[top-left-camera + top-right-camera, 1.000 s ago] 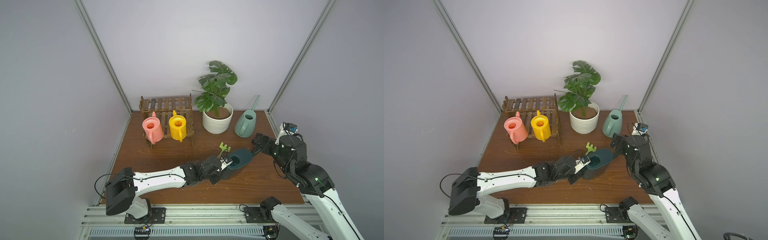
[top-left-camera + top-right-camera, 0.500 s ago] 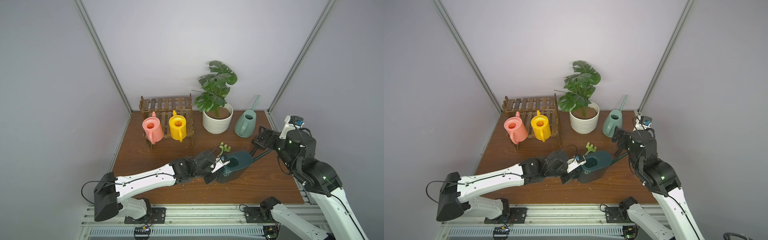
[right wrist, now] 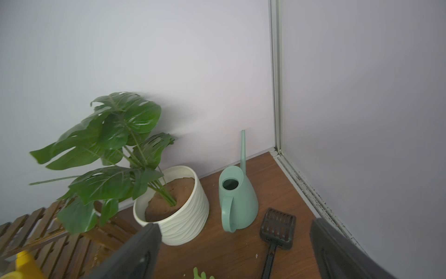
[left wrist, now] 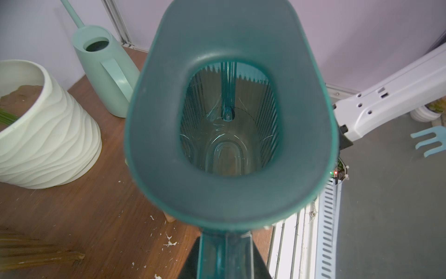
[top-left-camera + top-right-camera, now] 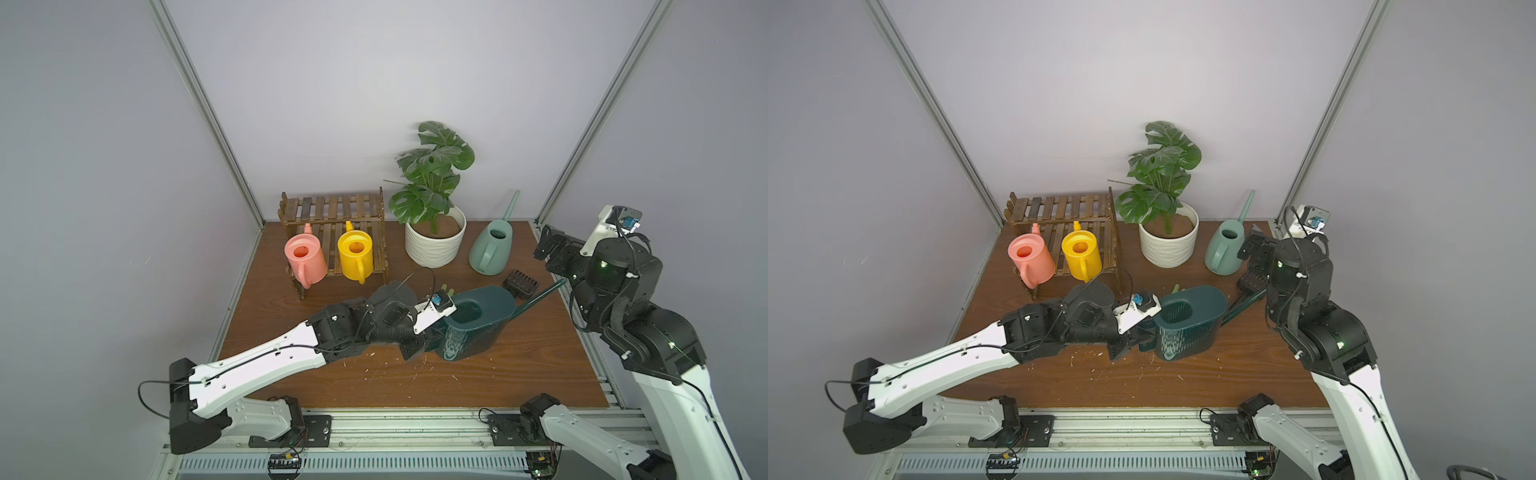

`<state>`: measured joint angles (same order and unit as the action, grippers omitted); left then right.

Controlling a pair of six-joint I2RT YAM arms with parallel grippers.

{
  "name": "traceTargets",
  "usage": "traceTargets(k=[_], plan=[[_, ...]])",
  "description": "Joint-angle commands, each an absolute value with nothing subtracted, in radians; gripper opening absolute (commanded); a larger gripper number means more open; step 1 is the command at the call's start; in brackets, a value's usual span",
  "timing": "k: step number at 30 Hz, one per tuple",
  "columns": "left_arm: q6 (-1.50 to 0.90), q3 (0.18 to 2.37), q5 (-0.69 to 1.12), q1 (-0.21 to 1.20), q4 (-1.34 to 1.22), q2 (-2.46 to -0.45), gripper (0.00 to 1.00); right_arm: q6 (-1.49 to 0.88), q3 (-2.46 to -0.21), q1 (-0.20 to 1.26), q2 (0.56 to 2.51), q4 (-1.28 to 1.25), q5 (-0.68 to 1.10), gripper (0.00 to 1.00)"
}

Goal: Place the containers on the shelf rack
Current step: 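Pick up a container from the center of the board, then place the container on the shelf.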

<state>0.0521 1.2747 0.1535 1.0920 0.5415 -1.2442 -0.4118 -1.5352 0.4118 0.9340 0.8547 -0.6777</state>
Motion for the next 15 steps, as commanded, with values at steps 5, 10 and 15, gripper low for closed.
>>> traceTargets(k=[5, 10, 15], plan=[[0.000, 1.341, 0.161, 1.033, 0.498, -1.207, 0.00, -0.350, -1.592, 0.386, 0.974, 0.831, -0.998, 0.99], [0.000, 1.356, 0.147, 1.028, 0.498, -1.208, 0.00, -0.338, -1.597, 0.297, 1.009, 0.825, -0.988, 0.99], [0.001, 1.407, 0.121, 1.017, 0.515, -1.199, 0.00, -0.339, -1.572, 0.144, 1.066, 0.817, -0.794, 0.99]])
